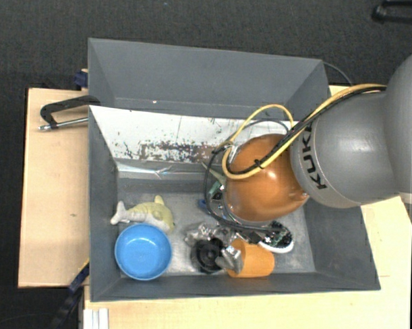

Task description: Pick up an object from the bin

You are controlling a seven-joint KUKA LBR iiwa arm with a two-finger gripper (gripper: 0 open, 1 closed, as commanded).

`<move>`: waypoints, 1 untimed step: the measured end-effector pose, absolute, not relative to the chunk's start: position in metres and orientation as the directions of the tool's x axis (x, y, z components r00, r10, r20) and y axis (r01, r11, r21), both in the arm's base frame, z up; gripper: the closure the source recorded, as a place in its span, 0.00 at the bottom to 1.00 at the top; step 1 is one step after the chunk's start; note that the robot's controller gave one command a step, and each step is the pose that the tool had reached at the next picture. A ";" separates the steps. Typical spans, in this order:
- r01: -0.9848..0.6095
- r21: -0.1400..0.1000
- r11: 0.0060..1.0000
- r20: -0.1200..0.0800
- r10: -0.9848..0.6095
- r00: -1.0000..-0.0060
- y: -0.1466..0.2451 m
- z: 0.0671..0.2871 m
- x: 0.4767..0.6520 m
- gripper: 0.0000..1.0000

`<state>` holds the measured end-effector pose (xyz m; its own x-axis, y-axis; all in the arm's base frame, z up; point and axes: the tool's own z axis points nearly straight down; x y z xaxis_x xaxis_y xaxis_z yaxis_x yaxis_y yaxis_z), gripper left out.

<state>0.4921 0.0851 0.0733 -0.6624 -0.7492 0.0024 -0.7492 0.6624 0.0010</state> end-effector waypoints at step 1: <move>-0.798 0.000 0.602 0.000 -0.798 -0.602 0.112 0.076 0.584 1.00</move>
Offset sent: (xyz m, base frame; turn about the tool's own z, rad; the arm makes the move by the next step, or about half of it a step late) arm 0.0879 0.0244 -0.0033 -0.0807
